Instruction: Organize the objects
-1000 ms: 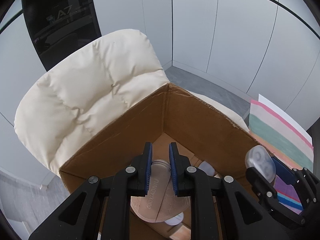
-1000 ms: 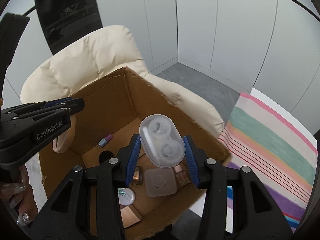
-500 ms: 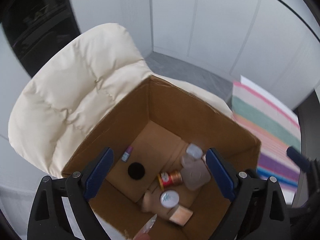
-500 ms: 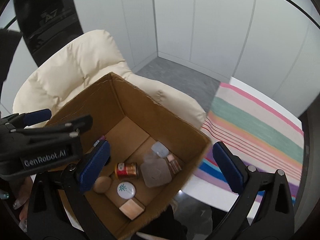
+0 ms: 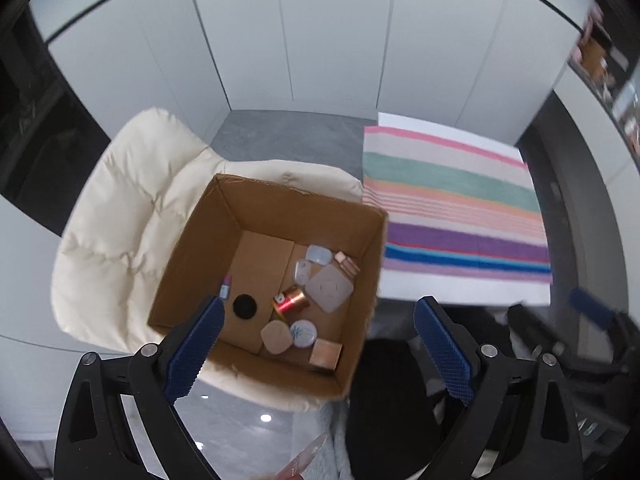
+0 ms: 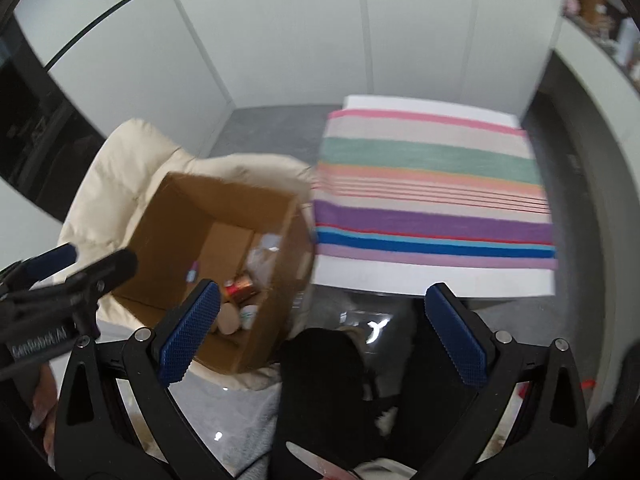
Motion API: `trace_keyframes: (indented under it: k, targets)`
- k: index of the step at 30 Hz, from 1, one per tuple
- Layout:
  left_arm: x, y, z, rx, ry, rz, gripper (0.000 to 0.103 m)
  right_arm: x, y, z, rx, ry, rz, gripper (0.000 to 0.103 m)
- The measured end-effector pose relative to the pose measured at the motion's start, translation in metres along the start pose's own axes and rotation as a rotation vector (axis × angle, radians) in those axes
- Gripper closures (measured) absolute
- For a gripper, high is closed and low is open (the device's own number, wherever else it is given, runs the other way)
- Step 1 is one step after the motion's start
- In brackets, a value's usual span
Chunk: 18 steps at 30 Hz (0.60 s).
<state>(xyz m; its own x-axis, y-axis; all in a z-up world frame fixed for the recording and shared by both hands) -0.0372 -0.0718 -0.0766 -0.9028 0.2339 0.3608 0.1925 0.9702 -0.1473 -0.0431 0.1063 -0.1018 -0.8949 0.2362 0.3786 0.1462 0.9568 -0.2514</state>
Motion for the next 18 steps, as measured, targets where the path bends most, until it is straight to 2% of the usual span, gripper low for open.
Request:
trace_keyframes:
  k: [2,6,9,13,18]
  targets:
    - [-0.006,0.014,-0.014,0.021,-0.014,0.046,0.006,0.001,0.014,-0.015,-0.031,0.008,0.027,0.000]
    - [-0.011,0.030,-0.035,0.071,0.002,0.112,0.006,-0.002,0.031,-0.045,-0.035,0.047,0.061,0.000]
    - [-0.012,0.033,-0.046,0.078,0.016,0.104,0.006,-0.006,0.032,-0.059,-0.026,0.070,0.040,0.000]
    - [-0.016,0.033,-0.051,0.031,0.018,0.072,0.006,-0.012,0.029,-0.070,-0.021,0.091,0.025,0.000]
    - [-0.019,0.031,-0.056,0.036,0.024,0.047,0.006,-0.016,0.024,-0.072,-0.014,0.091,0.006,0.000]
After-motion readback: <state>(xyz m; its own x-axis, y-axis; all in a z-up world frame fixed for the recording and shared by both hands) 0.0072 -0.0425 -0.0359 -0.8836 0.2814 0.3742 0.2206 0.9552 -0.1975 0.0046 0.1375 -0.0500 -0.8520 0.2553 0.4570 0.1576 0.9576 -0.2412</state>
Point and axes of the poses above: each gripper's, at about its wrist camera, not at the fingertips, and z roughly the way its jaws point, y to its right, x to its top, the point moved 7 cm from there along z, roughly the way its jaws point, and after that the axes turned 15 degrees about z, right-handed, at the moved point
